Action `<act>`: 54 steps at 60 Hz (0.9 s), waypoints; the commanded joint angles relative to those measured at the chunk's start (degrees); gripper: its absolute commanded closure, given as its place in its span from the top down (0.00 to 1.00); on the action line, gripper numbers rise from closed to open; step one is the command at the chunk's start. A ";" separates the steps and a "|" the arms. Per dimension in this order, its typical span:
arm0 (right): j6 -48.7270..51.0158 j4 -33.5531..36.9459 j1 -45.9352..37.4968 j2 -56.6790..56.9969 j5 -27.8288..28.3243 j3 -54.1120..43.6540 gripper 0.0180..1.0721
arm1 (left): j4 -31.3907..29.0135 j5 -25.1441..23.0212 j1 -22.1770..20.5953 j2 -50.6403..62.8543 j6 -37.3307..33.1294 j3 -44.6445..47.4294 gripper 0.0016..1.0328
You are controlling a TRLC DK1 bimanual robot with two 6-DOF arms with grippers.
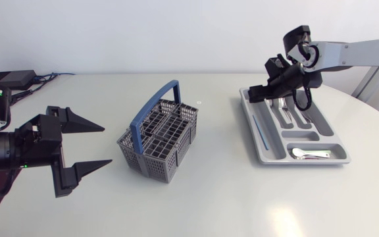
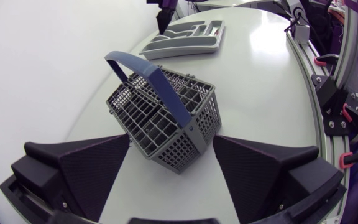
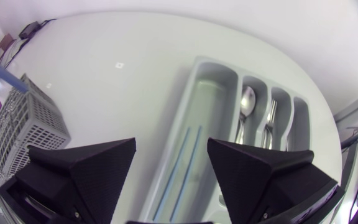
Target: Unload the cutlery basket into the drawer organizer.
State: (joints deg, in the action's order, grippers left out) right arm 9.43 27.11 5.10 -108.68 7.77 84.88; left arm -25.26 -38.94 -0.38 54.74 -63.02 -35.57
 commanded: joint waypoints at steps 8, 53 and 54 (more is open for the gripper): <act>1.47 -4.88 6.94 3.57 4.01 -3.32 0.63 | -0.76 1.58 -0.85 0.45 -4.39 3.93 0.88; -0.47 -6.11 15.99 -12.25 13.50 7.76 0.05 | 13.30 6.07 -6.39 24.27 -2.54 2.09 0.14; -0.47 -5.93 16.08 -12.34 13.68 7.76 0.05 | 13.74 6.15 -6.30 24.62 -2.37 1.91 0.14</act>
State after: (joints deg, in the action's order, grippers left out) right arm 10.22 20.05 20.64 -119.31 20.40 91.31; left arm -12.91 -32.86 -6.57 77.23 -66.04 -31.99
